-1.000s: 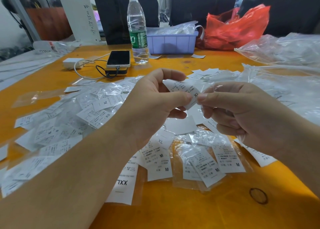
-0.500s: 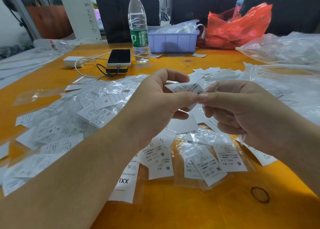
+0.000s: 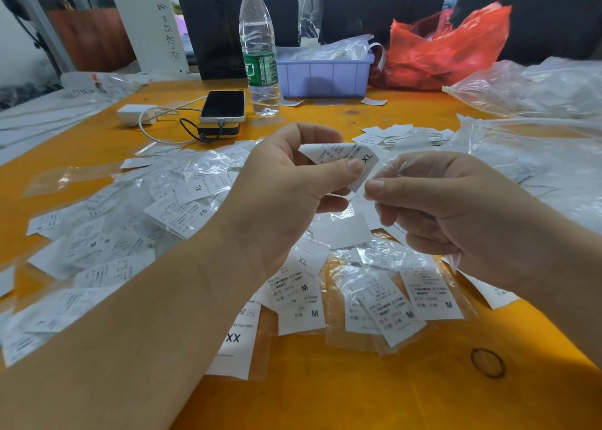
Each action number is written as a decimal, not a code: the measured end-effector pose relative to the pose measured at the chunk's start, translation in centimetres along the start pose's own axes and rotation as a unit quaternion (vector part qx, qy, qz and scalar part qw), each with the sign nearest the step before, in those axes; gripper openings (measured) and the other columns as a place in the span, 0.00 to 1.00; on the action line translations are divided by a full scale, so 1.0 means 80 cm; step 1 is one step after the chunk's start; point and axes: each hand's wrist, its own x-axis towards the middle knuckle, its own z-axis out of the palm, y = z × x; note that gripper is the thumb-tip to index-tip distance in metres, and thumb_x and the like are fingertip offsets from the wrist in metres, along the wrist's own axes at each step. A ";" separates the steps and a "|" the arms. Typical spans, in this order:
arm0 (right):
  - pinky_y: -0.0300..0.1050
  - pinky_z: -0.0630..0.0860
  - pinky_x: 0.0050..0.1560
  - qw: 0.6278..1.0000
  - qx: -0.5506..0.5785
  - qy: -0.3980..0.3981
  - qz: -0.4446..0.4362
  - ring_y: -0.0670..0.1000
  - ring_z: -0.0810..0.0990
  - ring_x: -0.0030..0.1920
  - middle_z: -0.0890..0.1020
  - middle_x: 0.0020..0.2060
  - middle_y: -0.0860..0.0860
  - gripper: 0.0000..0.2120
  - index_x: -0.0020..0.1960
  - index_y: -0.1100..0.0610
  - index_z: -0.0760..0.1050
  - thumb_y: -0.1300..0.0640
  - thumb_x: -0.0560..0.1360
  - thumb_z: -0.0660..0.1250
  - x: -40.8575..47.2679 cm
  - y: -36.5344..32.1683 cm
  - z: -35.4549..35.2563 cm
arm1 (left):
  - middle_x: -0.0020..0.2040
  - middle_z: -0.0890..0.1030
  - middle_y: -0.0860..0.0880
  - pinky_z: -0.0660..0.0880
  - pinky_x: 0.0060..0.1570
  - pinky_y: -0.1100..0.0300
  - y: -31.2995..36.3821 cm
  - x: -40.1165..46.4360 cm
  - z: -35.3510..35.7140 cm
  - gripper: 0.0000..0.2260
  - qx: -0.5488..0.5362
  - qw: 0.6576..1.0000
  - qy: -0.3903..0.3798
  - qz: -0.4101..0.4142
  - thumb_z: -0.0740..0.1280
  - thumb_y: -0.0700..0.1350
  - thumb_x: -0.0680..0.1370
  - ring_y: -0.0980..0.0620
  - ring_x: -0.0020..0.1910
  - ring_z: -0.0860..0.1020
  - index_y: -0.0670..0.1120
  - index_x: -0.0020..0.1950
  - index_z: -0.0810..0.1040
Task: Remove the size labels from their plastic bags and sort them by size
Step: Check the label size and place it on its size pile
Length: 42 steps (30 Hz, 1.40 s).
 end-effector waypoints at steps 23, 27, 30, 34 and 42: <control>0.36 0.59 0.19 1.000 0.025 -0.002 0.009 0.46 0.58 0.21 0.63 0.25 0.55 0.09 0.36 0.60 0.80 0.54 0.62 0.73 -0.002 -0.001 0.007 | 0.45 0.83 0.45 0.83 0.44 0.53 -0.005 -0.004 0.004 0.10 0.044 0.998 -0.033 0.015 0.73 0.37 0.72 0.45 0.43 0.84 0.46 0.49 0.76; 0.36 0.58 0.19 0.999 0.026 0.013 -0.013 0.47 0.57 0.22 0.63 0.28 0.67 0.04 0.33 0.56 0.80 0.55 0.62 0.72 -0.002 -0.004 0.008 | 0.44 0.83 0.45 0.82 0.38 0.59 0.000 -0.004 0.002 0.09 0.053 0.996 -0.067 -0.003 0.69 0.34 0.75 0.50 0.36 0.82 0.45 0.51 0.75; 0.35 0.58 0.19 0.999 0.033 0.026 -0.011 0.46 0.57 0.22 0.64 0.30 0.66 0.04 0.33 0.57 0.79 0.56 0.62 0.72 -0.002 -0.005 0.004 | 0.40 0.84 0.47 0.82 0.38 0.57 0.004 -0.004 0.000 0.10 0.062 0.995 -0.076 -0.001 0.70 0.33 0.75 0.50 0.35 0.82 0.45 0.52 0.75; 0.34 0.58 0.20 1.000 0.019 0.014 0.011 0.46 0.57 0.20 0.61 0.23 0.54 0.09 0.33 0.58 0.79 0.59 0.72 0.70 0.000 0.001 -0.001 | 0.37 0.83 0.49 0.82 0.37 0.58 0.002 -0.004 0.001 0.11 0.075 0.995 -0.060 0.014 0.71 0.33 0.74 0.52 0.32 0.80 0.45 0.50 0.75; 0.35 0.58 0.20 1.000 0.019 -0.004 0.019 0.47 0.56 0.22 0.64 0.29 0.64 0.08 0.37 0.60 0.82 0.54 0.66 0.72 -0.003 -0.004 0.008 | 0.39 0.83 0.48 0.80 0.35 0.60 -0.003 -0.002 0.001 0.13 0.111 0.992 -0.005 0.061 0.71 0.34 0.74 0.53 0.31 0.80 0.49 0.50 0.73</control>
